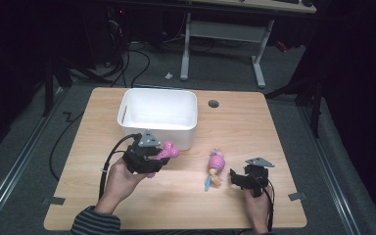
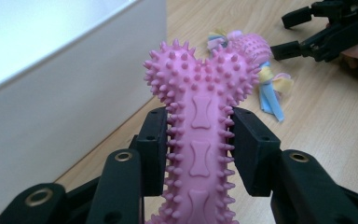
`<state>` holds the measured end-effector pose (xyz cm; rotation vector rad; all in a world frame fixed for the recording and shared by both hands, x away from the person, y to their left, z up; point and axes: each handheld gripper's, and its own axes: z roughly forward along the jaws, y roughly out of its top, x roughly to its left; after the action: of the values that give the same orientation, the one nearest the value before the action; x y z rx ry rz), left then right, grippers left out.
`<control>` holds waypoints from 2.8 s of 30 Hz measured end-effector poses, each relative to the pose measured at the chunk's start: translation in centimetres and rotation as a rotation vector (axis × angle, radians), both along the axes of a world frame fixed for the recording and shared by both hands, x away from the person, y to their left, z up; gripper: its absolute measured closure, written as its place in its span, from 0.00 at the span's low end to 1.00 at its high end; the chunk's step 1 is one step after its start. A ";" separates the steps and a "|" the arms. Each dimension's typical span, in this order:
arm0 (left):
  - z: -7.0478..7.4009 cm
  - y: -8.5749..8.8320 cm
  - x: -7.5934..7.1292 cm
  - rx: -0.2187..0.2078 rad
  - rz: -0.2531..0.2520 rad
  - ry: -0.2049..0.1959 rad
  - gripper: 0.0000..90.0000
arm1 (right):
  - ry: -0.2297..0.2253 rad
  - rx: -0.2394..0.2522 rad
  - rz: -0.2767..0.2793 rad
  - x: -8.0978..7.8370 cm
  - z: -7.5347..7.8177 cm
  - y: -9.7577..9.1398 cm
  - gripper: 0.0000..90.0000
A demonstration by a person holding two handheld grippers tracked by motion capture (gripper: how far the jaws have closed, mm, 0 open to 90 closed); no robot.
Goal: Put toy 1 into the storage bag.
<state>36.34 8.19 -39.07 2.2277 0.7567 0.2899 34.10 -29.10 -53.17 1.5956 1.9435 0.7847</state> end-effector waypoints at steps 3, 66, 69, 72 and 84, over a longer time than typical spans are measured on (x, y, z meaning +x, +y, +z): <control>0.7 0.4 0.1 -0.007 0.006 -0.005 0.65 | 0.000 0.000 -0.001 0.0 0.0 0.0 0.16; 4.0 0.2 14.1 0.083 0.176 -0.011 0.65 | 0.000 -0.001 0.010 0.0 0.0 0.1 0.16; 3.5 0.2 14.5 0.082 0.189 0.001 0.65 | 0.000 -0.001 0.010 0.0 0.0 0.1 0.16; 3.0 -0.1 14.7 0.101 0.193 0.006 0.65 | 0.000 -0.001 0.010 0.0 0.0 0.1 0.16; 2.2 -0.5 15.3 0.122 0.189 0.035 0.64 | 0.000 -0.002 0.010 0.0 0.0 0.1 0.16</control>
<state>51.69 7.66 -36.89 2.2833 0.9944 0.4001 34.06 -29.02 -53.18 1.5865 1.9533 0.7867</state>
